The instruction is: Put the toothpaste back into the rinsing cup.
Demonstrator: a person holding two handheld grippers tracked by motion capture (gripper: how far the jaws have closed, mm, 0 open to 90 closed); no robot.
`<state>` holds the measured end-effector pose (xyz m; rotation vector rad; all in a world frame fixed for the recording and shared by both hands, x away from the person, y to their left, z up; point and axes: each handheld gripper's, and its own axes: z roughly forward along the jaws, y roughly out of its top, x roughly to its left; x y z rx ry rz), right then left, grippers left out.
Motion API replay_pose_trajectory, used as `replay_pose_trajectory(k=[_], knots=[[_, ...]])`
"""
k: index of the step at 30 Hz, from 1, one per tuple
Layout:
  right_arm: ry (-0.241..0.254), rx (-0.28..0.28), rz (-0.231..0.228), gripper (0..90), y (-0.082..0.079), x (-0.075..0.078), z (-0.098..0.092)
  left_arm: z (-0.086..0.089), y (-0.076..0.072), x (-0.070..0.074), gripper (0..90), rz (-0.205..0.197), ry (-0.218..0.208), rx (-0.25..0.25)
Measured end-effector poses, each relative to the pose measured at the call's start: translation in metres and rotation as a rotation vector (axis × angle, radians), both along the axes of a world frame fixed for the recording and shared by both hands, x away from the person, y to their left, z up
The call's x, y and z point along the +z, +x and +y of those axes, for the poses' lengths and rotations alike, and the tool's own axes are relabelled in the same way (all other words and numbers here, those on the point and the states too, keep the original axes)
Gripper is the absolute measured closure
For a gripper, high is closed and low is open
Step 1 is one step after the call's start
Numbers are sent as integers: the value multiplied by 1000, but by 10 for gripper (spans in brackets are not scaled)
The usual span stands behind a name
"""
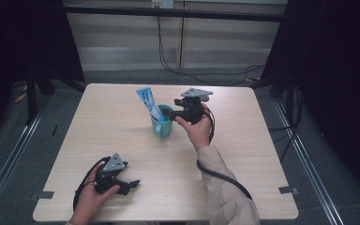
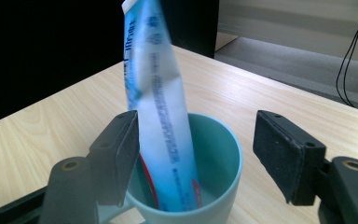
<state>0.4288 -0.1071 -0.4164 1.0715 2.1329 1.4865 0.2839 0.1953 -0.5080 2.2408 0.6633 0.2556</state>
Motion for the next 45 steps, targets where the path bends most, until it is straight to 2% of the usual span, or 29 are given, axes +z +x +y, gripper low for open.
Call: replay_pose_trajectory(k=[9,20,34,35,40,43,45], knots=[[-33,33,15,243,-9,2,-5,1,0,0,153,-2,10,-8],[-47,50,31,213,-18,1,-14,1,0,0,153,-2,10,-9],[-87,80,49,182,-31,-7,-25,1,0,0,153,-2,10,-9],[-103,87,50,178,-34,-8,-26,1,0,0,153,-2,10,-9],[-106,109,64,164,-40,-13,-31,1,0,1,153,-3,11,-8],[-129,116,72,163,-46,-18,-35,1,0,1,153,-3,11,-7],[-128,123,80,164,-49,-21,-38,1,0,1,153,-3,11,-7]])
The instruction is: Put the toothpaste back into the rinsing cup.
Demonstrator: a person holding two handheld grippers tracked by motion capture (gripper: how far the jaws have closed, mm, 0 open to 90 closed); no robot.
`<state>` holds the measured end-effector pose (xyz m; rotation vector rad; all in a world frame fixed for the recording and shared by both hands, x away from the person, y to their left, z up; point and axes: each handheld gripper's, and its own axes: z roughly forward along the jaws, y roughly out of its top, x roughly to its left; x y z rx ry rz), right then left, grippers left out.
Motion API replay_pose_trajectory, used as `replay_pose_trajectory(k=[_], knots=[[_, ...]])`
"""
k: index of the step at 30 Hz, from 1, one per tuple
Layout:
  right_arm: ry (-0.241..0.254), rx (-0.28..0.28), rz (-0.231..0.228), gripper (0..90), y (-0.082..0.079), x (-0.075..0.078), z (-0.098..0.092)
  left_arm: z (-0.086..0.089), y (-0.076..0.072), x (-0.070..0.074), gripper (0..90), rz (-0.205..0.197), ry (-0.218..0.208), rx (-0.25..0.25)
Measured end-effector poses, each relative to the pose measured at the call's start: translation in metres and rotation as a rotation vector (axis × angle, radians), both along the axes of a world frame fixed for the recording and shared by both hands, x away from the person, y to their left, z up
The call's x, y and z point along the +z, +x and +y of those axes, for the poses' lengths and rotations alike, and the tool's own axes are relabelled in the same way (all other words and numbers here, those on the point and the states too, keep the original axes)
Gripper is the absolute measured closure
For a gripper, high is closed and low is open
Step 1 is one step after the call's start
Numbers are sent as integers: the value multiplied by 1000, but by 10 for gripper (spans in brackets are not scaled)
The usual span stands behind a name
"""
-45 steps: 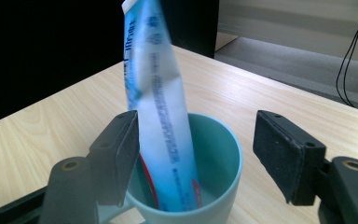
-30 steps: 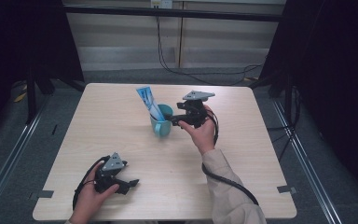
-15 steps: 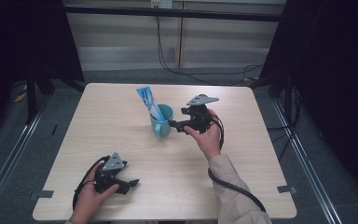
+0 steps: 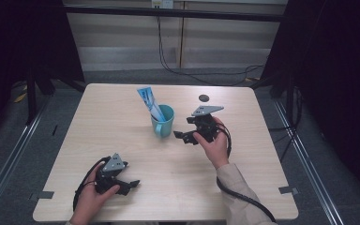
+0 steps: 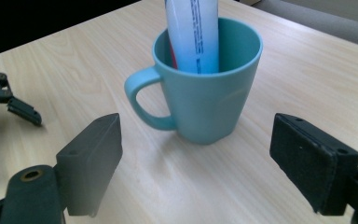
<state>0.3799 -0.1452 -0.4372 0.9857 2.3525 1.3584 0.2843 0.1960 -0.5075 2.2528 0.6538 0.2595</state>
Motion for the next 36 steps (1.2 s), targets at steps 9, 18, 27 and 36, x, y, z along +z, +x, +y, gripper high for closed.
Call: replay_pose_trajectory(k=[9,18,27,36], knots=[[-66,19,7,164,-16,-13,-11,0,0,0,153,0,-1,0],[-121,33,21,164,-33,-29,-22,0,0,0,153,-1,-1,1],[-155,41,33,164,-44,-37,-34,0,0,0,153,-1,0,1],[-184,38,55,164,-56,-49,-47,0,0,0,153,0,-2,0]])
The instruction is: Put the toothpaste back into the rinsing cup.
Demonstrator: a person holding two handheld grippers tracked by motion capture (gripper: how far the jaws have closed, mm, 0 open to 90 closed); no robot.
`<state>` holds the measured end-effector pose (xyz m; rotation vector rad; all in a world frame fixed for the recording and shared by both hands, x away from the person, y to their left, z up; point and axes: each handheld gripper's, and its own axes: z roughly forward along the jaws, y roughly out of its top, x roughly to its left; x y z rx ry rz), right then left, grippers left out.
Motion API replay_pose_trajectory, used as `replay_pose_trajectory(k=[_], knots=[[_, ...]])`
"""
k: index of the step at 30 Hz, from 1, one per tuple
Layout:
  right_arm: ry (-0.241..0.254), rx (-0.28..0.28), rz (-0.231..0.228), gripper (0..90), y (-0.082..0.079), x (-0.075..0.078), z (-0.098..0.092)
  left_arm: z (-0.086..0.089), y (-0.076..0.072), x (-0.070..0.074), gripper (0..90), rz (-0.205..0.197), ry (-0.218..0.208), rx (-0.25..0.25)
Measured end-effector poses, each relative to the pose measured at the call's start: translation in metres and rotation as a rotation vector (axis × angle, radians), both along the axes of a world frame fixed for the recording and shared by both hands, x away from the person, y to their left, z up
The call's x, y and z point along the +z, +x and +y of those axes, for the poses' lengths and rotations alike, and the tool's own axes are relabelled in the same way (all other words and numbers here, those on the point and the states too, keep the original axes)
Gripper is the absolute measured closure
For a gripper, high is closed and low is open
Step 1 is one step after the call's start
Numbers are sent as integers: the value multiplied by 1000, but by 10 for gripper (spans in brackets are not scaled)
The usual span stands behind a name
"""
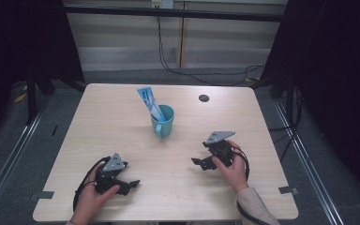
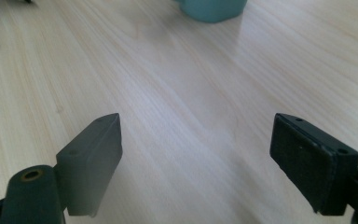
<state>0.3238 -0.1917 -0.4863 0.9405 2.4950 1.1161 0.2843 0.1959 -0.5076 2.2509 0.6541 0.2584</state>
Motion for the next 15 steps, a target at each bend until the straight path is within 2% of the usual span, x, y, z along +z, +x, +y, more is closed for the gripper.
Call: replay_pose_trajectory(k=[3,7,15], knots=[[-5,-5,-2,163,-2,-2,-3,0,0,0,153,0,0,1],[-53,0,1,164,-9,-9,-9,0,0,0,153,0,0,0],[-83,-5,6,163,-19,-16,-19,0,0,0,153,-1,1,1]])
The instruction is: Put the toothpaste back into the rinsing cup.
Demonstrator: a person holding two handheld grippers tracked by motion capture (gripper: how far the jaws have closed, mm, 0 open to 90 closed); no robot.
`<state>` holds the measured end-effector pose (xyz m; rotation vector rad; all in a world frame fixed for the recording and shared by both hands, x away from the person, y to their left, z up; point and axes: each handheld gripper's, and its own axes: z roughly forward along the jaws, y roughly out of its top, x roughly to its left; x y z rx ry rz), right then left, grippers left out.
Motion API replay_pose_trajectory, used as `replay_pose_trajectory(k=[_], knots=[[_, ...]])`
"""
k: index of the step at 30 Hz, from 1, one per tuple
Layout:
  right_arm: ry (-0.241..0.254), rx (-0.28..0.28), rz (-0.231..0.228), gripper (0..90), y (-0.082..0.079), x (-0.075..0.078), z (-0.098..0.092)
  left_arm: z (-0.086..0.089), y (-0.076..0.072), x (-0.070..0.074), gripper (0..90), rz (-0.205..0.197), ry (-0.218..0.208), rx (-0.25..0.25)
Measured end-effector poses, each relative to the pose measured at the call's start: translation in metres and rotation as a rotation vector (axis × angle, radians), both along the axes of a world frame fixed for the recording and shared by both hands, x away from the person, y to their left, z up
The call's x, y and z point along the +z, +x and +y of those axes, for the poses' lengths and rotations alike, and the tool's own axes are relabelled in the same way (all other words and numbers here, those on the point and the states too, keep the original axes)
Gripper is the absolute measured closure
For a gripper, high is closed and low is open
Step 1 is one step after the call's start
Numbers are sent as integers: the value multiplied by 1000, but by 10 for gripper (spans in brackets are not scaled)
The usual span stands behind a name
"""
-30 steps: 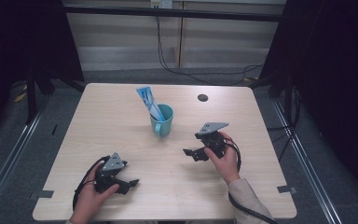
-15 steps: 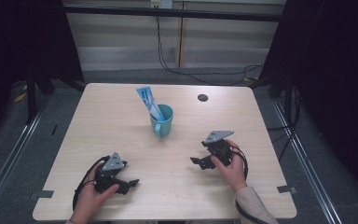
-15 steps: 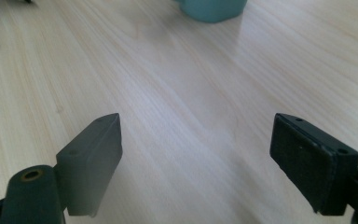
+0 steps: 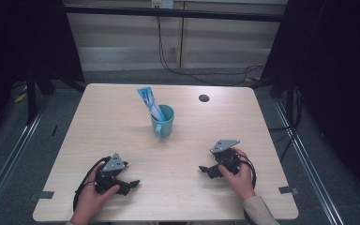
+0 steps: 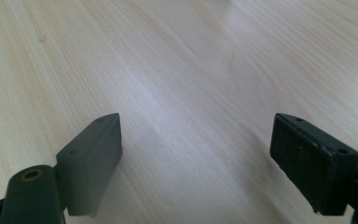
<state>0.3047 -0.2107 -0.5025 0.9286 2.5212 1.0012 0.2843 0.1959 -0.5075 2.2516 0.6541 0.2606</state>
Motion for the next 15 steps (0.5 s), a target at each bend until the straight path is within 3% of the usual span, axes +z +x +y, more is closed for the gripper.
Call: replay_pose_trajectory(k=[6,9,15], knots=[[23,-2,-5,160,-5,-5,-5,0,0,0,153,0,-1,0],[64,-37,-5,143,-8,-9,-8,0,0,0,153,0,-1,0],[63,-47,1,128,-9,-9,-9,0,0,0,153,1,-1,0]])
